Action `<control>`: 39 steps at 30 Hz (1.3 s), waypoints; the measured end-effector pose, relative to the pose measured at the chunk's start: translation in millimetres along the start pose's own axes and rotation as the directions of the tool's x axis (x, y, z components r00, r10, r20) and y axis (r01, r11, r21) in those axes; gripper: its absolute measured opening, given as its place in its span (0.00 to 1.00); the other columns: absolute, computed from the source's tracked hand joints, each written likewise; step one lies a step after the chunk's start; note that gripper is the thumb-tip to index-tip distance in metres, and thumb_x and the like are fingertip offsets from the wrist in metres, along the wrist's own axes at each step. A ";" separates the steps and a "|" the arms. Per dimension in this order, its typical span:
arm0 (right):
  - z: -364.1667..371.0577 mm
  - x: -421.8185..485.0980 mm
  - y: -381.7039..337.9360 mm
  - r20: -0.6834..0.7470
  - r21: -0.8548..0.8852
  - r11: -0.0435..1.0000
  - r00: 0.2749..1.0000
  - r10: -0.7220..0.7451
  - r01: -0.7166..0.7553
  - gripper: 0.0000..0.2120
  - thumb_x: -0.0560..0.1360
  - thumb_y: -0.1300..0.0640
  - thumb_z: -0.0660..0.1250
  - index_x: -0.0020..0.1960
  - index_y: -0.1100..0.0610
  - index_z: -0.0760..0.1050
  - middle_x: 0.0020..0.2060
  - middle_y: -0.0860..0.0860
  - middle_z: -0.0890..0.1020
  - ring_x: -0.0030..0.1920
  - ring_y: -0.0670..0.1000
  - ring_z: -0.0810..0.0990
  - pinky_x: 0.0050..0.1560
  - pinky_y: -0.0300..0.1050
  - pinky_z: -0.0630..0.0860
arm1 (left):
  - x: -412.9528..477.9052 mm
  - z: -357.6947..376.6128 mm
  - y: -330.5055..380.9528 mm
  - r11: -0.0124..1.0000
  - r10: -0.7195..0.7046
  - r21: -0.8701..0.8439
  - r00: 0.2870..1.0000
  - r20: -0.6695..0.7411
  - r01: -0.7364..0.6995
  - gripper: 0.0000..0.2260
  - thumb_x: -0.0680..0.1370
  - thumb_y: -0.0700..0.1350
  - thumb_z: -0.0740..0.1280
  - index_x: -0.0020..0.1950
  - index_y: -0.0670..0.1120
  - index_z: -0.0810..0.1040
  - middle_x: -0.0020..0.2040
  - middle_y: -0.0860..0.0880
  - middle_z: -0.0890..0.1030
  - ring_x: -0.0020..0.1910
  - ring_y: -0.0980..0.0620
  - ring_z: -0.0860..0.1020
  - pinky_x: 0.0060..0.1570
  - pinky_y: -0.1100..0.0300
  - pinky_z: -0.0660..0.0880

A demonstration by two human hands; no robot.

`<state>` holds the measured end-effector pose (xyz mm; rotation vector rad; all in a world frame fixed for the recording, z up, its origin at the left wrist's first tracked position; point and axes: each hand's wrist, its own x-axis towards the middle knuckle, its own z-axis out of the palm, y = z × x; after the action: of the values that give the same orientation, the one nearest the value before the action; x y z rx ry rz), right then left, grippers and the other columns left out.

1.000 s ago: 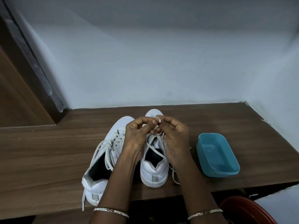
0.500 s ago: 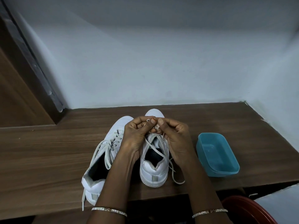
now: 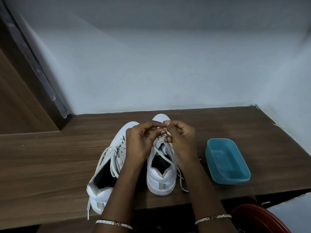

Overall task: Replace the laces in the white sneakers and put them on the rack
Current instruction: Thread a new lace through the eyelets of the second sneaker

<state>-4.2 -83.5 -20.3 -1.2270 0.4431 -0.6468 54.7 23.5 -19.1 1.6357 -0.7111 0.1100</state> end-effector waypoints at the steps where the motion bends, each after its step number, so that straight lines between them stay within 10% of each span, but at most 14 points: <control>1: 0.0 0.4 0.0 -0.004 0.009 1.000 1.000 0.010 -0.010 0.04 0.78 0.63 0.68 0.48 0.64 0.81 0.30 0.52 0.81 0.25 0.43 0.73 0.30 0.38 0.73 | -0.5 -0.8 -1.4 0.998 0.037 0.043 0.999 0.004 -0.037 0.07 0.72 0.35 0.74 0.48 0.45 0.87 0.42 0.55 0.86 0.42 0.60 0.84 0.46 0.66 0.77; 16: -23.8 4.2 -9.2 0.141 -0.052 0.999 0.990 -0.006 0.013 0.06 0.74 0.70 0.70 0.49 0.64 0.82 0.37 0.58 0.84 0.35 0.52 0.81 0.42 0.44 0.79 | 6.4 5.2 -9.9 0.748 0.222 0.597 0.957 0.187 -0.290 0.12 0.78 0.49 0.59 0.44 0.46 0.80 0.40 0.49 0.79 0.41 0.45 0.76 0.38 0.51 0.73; 23: -20.6 -0.2 -12.2 0.175 -0.044 0.998 0.984 -0.025 0.033 0.07 0.73 0.69 0.70 0.49 0.62 0.83 0.39 0.61 0.85 0.39 0.54 0.83 0.48 0.49 0.80 | 6.2 -10.5 -6.4 0.986 -0.162 0.100 0.934 0.318 0.137 0.10 0.82 0.45 0.63 0.43 0.49 0.79 0.39 0.54 0.81 0.39 0.59 0.77 0.42 0.63 0.70; 29: -26.8 -2.6 -12.4 0.280 -0.201 0.965 0.954 -0.108 0.168 0.10 0.69 0.70 0.73 0.44 0.56 0.82 0.49 0.57 0.83 0.51 0.55 0.83 0.50 0.48 0.81 | 3.1 -13.3 14.3 0.867 -0.299 -0.266 0.867 0.398 0.421 0.13 0.83 0.41 0.61 0.41 0.44 0.78 0.29 0.56 0.77 0.28 0.61 0.73 0.33 0.69 0.69; 39: -31.3 0.5 -6.7 0.244 -0.463 0.822 0.939 -0.241 0.331 0.07 0.71 0.52 0.77 0.42 0.52 0.81 0.43 0.46 0.82 0.44 0.46 0.81 0.39 0.44 0.76 | 7.0 -13.8 7.5 0.790 -0.403 -0.337 0.848 0.344 0.512 0.07 0.77 0.43 0.69 0.43 0.43 0.84 0.31 0.49 0.78 0.31 0.55 0.70 0.32 0.65 0.69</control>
<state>-25.1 -107.6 -22.9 -1.8596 0.2824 -0.6941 61.0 33.4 -6.5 1.3682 -0.4585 -0.5884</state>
